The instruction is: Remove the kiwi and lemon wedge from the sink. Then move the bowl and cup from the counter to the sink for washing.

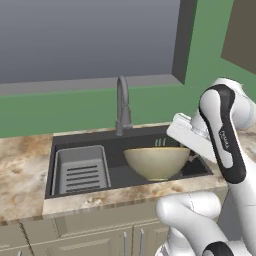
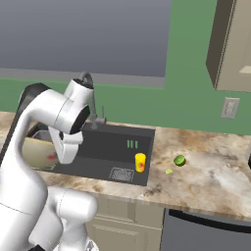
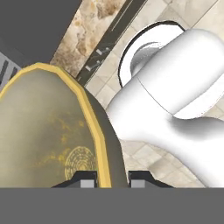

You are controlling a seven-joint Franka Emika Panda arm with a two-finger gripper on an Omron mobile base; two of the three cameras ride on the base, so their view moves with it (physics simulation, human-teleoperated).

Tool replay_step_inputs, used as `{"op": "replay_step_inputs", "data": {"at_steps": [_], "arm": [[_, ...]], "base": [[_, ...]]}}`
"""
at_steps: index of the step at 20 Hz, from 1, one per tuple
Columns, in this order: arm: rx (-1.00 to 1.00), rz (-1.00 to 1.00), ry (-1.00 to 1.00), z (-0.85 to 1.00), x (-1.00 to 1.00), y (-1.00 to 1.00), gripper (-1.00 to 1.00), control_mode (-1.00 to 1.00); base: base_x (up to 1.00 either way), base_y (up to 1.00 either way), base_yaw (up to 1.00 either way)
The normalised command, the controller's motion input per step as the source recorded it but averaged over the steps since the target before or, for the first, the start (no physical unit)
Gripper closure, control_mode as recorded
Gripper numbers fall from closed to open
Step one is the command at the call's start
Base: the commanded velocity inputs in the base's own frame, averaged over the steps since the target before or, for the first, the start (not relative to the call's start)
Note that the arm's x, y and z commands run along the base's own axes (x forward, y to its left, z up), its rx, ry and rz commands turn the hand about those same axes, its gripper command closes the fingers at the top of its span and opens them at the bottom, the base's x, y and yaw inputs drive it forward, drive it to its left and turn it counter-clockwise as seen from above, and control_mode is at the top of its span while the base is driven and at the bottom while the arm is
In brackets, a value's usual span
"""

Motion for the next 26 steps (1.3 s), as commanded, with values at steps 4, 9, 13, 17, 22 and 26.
{"op": "replay_step_inputs", "data": {"at_steps": [4,9,13,17,22,26], "arm": [[-0.03,0.00,0.04,-0.07,-0.06,-0.53,1.00,-1.00],[-0.11,0.05,0.00,-0.02,0.00,-0.42,1.00,-1.00],[-0.10,0.09,-0.03,0.00,0.03,-0.32,1.00,-1.00],[-0.06,0.11,-0.09,0.00,0.09,-0.25,1.00,-1.00],[-0.01,0.13,-0.16,0.00,0.11,-0.21,1.00,-1.00],[0.00,0.13,-0.18,0.00,0.15,-0.19,1.00,-1.00]], "base": [[0.00,0.00,0.00],[0.00,0.00,0.00],[0.00,0.00,0.00],[0.00,0.00,0.00],[0.00,0.00,0.00],[0.00,0.00,0.00]]}}
